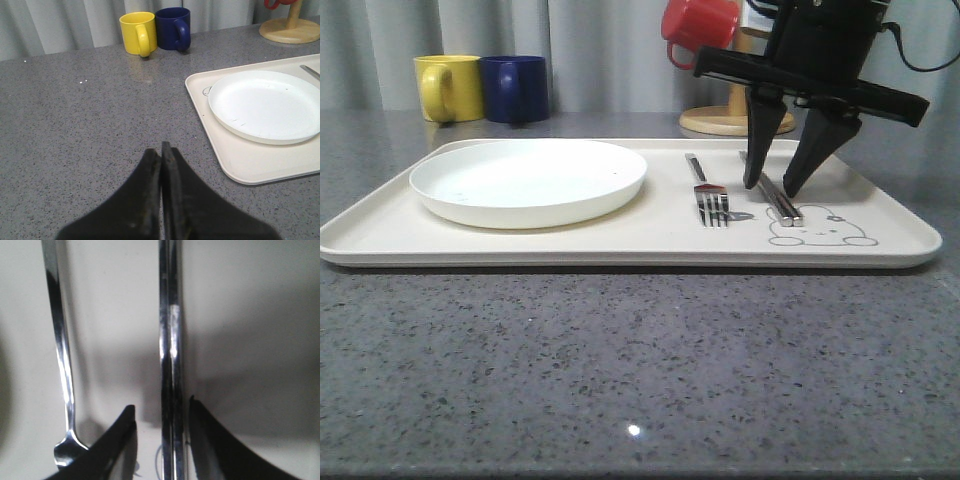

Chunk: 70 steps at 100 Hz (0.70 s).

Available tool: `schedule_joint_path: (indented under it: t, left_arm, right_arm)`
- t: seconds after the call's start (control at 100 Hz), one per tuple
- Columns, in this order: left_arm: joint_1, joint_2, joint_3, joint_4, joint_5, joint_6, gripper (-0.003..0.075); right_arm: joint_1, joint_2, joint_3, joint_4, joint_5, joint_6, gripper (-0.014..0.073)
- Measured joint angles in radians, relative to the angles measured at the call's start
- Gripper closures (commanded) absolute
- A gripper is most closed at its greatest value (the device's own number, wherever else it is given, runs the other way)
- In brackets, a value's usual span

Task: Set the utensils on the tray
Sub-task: 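Place the chopsticks on the tray beside the fork and release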

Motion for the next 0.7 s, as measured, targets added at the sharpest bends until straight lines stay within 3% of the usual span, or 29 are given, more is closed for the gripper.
schedule_joint_path:
  t: [0.24, 0.45, 0.57, 0.7]
  left_arm:
    - [0.0, 0.0, 0.0, 0.0, 0.0, 0.0, 0.0739]
    - [0.0, 0.0, 0.0, 0.0, 0.0, 0.0, 0.0739]
    - [0.0, 0.0, 0.0, 0.0, 0.0, 0.0, 0.0739]
    - [0.0, 0.0, 0.0, 0.0, 0.0, 0.0, 0.0739]
  right_arm:
    - [0.002, -0.039, 0.0, -0.028, 0.0, 0.0, 0.0232]
    - [-0.004, -0.152, 0.0, -0.259, 0.057, -0.019, 0.0232]
    - [-0.052, -0.18, -0.001, -0.368, 0.125, -0.067, 0.0232]
    - [-0.133, -0.184, -0.001, -0.379, 0.154, -0.16, 0.0232]
